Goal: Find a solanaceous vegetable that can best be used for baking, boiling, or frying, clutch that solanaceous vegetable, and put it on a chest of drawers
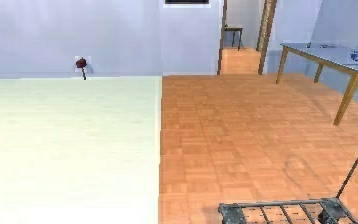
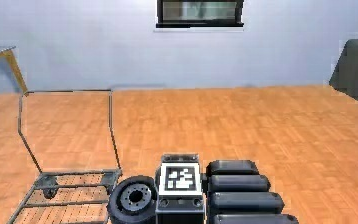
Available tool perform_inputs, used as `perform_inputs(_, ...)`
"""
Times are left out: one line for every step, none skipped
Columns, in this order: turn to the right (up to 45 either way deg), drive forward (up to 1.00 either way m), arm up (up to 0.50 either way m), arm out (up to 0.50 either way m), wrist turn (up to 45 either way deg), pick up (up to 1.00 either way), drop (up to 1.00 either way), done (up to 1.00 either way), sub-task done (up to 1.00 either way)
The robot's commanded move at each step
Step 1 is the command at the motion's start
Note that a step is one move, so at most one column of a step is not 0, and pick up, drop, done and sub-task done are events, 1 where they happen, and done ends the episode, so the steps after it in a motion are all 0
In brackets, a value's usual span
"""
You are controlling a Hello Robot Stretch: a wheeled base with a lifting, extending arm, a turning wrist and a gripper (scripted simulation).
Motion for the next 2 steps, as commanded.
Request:
perform_inputs(-3.0, 0.0, 0.0, 0.0, 0.0, 0.0, 0.0, 0.0, 0.0)
perform_inputs(45.0, 0.0, 0.0, 0.0, 0.0, 0.0, 0.0, 0.0, 0.0)
